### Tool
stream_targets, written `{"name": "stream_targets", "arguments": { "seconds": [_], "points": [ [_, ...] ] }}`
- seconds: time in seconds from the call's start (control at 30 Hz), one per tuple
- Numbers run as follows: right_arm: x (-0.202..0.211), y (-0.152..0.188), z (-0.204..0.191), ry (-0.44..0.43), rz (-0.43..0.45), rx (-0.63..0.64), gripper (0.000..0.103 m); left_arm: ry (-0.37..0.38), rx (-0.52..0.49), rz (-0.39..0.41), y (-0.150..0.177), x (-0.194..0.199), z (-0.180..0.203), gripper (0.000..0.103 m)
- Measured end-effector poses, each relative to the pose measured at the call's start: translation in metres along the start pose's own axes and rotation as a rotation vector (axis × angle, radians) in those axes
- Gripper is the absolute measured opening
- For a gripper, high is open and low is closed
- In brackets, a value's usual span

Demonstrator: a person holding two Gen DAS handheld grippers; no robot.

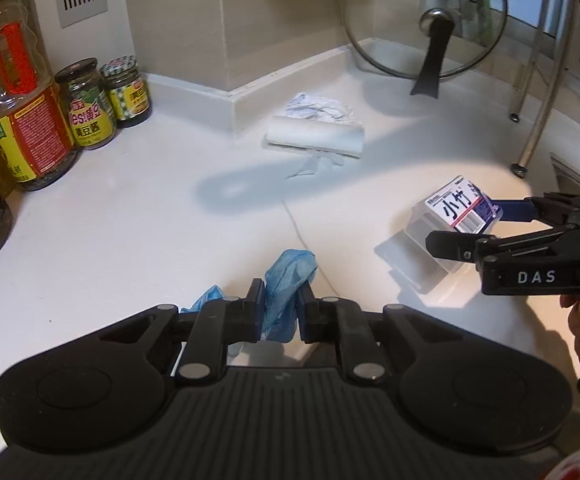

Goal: Collect trash
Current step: 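Carry the blue mask and floss box toward the trash bin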

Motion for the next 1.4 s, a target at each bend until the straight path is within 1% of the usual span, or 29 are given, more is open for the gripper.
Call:
{"name": "stream_targets", "arguments": {
  "seconds": [0.2,0.4,0.5,0.67,0.8,0.93,1.1,1.23,1.4],
  "points": [
    [0.027,0.012,-0.024,0.085,0.042,-0.038,0.086,0.099,-0.004,0.033,0.012,0.022,-0.006,0.014],
    [0.050,0.028,-0.064,0.130,0.062,-0.048,0.086,0.174,0.020,0.059,0.032,0.051,-0.021,0.014],
    [0.060,0.038,-0.082,0.148,0.073,-0.064,0.086,0.201,0.019,0.065,0.040,0.063,-0.026,0.014],
    [0.072,0.060,-0.110,0.163,0.057,-0.077,0.086,0.236,0.014,0.083,0.055,0.083,-0.032,0.014],
    [0.083,0.076,-0.125,0.169,0.059,-0.095,0.086,0.260,0.006,0.071,0.069,0.093,-0.031,0.014],
    [0.092,0.086,-0.129,0.164,0.059,-0.104,0.086,0.270,0.006,0.066,0.080,0.101,-0.026,0.014],
    [0.096,0.090,-0.127,0.127,0.044,-0.085,0.086,0.252,0.038,0.056,0.087,0.107,-0.023,0.014],
    [0.096,0.088,-0.123,0.087,0.030,-0.056,0.086,0.225,0.084,0.024,0.093,0.104,-0.022,0.014],
    [0.093,0.096,-0.121,0.037,0.007,-0.023,0.086,0.190,0.123,-0.028,0.107,0.098,-0.020,0.014]
  ]
}}
Point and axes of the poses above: each gripper's, at about its wrist camera, not at the fingertips, and x roughly against the way its jaws point, z to its right, y to its underside, the point moved 6 cm from there along -x, roughly the way its jaws point, and after that the axes turned 15 degrees about -y, right-handed, at the moved point
